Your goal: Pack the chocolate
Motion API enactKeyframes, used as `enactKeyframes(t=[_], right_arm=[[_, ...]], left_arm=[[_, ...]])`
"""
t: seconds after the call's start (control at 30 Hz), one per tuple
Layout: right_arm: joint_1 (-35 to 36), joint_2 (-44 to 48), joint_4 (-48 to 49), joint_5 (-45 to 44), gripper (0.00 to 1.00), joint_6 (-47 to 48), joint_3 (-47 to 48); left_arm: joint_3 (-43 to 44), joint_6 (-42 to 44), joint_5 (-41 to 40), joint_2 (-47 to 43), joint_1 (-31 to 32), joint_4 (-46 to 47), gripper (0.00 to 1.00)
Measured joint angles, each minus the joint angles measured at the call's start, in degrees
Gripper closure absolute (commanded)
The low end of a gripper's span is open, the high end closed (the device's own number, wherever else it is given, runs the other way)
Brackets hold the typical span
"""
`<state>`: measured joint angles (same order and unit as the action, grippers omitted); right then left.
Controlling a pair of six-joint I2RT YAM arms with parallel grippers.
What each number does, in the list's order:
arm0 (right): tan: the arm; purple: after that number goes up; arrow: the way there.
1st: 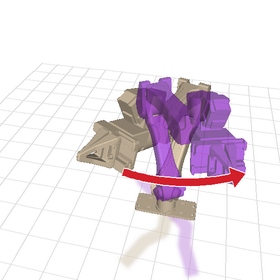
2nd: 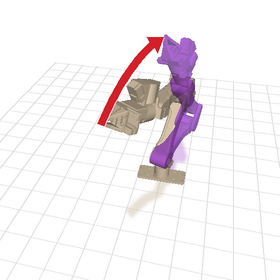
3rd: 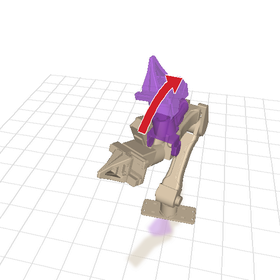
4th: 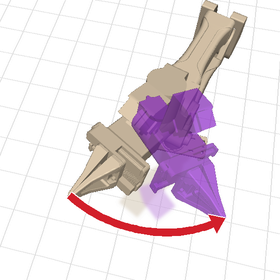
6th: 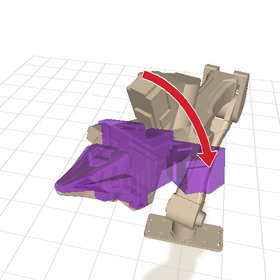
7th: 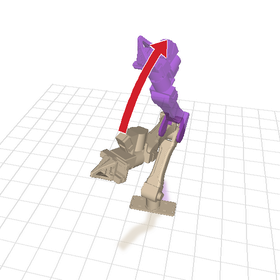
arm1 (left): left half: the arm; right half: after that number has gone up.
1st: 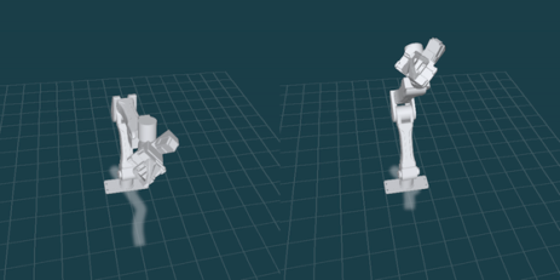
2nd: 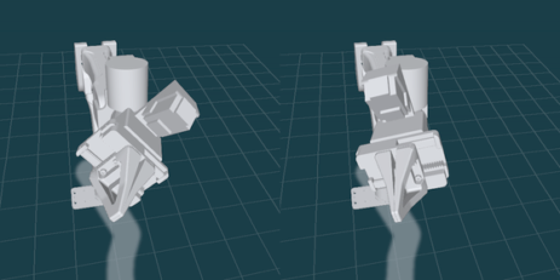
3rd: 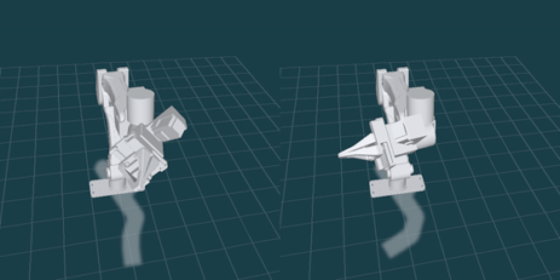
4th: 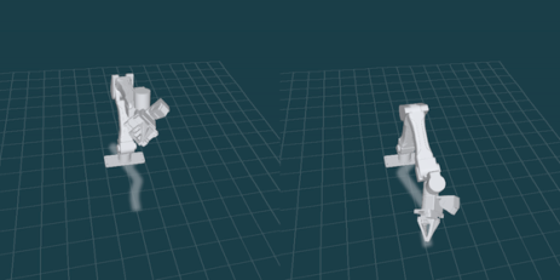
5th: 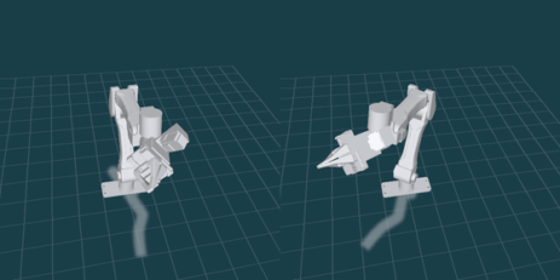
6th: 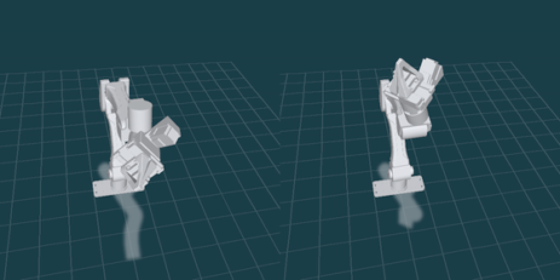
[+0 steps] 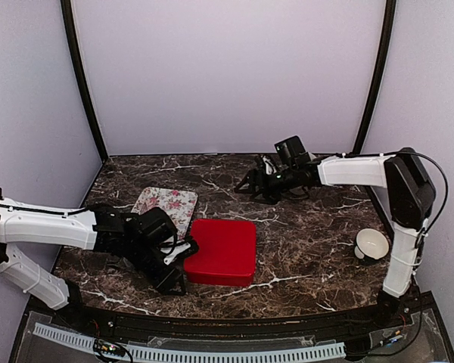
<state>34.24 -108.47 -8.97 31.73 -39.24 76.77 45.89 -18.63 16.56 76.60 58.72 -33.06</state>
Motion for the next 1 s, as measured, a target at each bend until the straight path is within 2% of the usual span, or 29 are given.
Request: enactKeyframes(t=[0.23, 0.37, 0.53, 0.73, 1.0], right_arm=[[0.44, -10.75, 0.13, 5.79, 0.43, 2.45, 2.12], [1.09, -10.1, 5.01, 8.61, 0.46, 0.55, -4.13], [0.96, -0.52, 12.76, 7.67, 0.5, -3.91, -17.49], [4.63, 10.69, 18.38, 4.17, 0.5, -10.23, -33.27], [11.98, 16.15, 24.02, 3.1, 0.48, -19.37, -42.03]], left_arm=[[-3.28, -9.05, 1.79, 3.85, -3.02, 11.21, 0.58], [-3.23, -10.47, 2.12, 6.19, -6.54, 14.64, 0.58], [-1.16, -9.46, 5.73, 9.16, -10.64, 13.68, 0.58], [6.64, -6.32, 5.31, 18.43, -16.39, 11.58, 0.57], [21.14, -1.97, 2.95, 29.73, -21.88, 11.78, 0.57]])
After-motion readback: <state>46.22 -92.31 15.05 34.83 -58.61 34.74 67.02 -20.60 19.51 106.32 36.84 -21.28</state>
